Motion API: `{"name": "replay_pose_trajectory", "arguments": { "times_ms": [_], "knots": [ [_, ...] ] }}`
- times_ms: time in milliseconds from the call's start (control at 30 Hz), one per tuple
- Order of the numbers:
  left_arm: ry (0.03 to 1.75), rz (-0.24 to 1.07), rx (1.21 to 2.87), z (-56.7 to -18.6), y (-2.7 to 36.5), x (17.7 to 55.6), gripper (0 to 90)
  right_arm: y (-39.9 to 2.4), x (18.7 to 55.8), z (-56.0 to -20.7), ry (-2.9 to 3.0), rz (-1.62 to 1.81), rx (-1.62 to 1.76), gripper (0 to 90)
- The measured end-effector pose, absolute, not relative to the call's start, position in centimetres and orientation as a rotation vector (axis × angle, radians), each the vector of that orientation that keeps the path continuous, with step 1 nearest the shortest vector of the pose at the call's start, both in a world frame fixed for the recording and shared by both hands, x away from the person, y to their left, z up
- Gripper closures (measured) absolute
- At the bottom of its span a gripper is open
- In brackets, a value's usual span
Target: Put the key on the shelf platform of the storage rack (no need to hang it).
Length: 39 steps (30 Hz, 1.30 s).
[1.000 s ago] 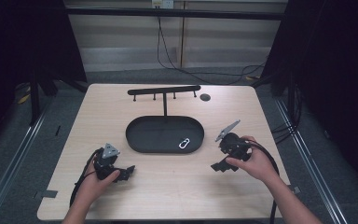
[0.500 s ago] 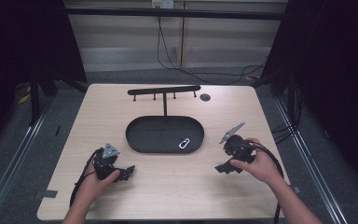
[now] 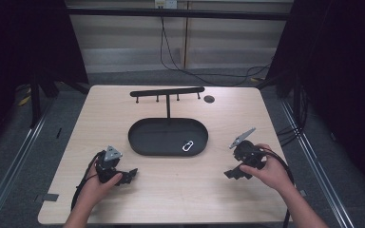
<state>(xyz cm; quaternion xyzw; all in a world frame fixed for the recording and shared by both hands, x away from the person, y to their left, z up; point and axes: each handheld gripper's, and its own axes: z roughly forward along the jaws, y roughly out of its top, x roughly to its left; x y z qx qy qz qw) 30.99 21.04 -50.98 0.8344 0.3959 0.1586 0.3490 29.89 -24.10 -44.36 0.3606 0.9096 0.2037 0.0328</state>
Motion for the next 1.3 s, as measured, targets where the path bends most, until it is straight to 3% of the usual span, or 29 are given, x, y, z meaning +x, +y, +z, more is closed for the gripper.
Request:
{"name": "replay_pose_trajectory", "arguments": {
  "times_ms": [1300],
  "knots": [
    [1.026,0.411,2.162,-51.0,21.0,31.0,5.7,-26.6,27.9,-46.9,2.753,0.620,1.198,19.3]
  ]
}}
